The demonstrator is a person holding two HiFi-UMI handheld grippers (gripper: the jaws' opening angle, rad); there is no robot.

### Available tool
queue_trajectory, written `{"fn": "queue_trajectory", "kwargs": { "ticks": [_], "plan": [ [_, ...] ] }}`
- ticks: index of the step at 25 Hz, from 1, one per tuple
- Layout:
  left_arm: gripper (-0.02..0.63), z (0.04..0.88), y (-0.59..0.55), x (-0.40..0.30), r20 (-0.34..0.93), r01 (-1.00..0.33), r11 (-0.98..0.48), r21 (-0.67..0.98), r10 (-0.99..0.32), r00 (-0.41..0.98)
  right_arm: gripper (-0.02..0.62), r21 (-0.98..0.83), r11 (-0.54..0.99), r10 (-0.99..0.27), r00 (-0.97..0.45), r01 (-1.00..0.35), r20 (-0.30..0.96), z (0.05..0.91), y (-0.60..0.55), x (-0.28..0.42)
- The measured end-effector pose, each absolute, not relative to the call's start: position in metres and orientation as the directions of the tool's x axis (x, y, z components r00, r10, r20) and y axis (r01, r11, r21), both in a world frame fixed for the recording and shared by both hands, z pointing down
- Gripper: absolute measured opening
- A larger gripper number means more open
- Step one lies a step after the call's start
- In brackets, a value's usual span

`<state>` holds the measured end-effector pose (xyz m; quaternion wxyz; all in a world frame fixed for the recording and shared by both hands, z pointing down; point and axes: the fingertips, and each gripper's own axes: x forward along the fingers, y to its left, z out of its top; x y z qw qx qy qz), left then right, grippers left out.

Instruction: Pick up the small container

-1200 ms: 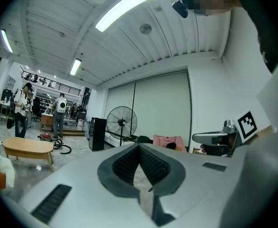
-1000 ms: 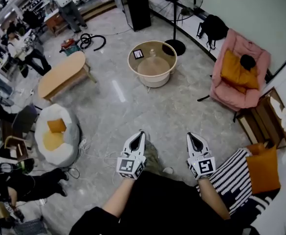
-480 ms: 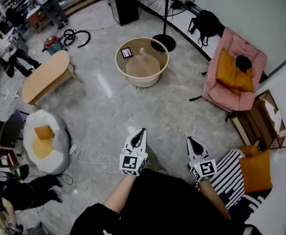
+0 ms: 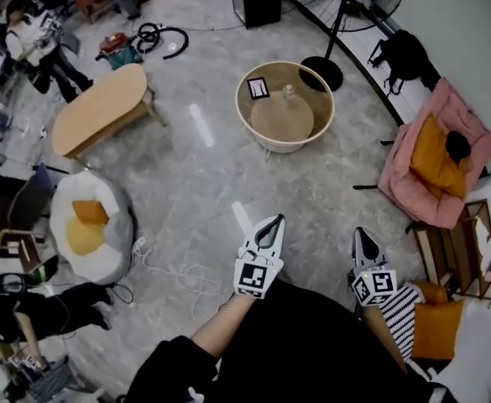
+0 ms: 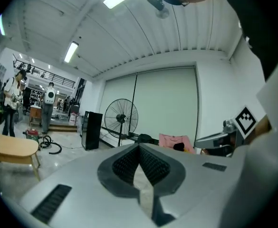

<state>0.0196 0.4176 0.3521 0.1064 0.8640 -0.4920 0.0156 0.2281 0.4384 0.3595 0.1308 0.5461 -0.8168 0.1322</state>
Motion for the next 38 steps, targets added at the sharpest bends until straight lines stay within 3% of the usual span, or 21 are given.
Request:
{"fn": "queue_trajectory", "kwargs": {
  "ticks": [11, 19, 29, 38],
  "plan": [
    [0.006, 0.331, 0.291, -0.066, 0.064, -0.863, -0.473, 0.179, -0.869, 0.490, 0.022, -0.048, 0.365, -0.883, -0.362, -0.930, 0.298, 0.334, 0.291, 0.157],
    [0.006, 0.343, 0.234, -0.108, 0.084, -0.863, -0.467, 0.191, -0.869, 0.488, 0.021, -0.034, 0.369, -0.881, -0.361, -0.929, 0.305, 0.338, 0.234, 0.119],
    [0.006, 0.353, 0.199, -0.113, 0.098, -0.885, -0.418, 0.205, -0.891, 0.443, 0.023, -0.053, 0.368, -0.872, -0.365, -0.928, 0.327, 0.354, 0.198, 0.133],
    [0.006, 0.355, 0.082, -0.064, 0.155, -0.932, -0.323, 0.168, -0.924, 0.348, 0.021, -0.112, 0.463, -0.820, -0.473, -0.879, 0.321, 0.378, 0.062, 0.177]
  ]
}}
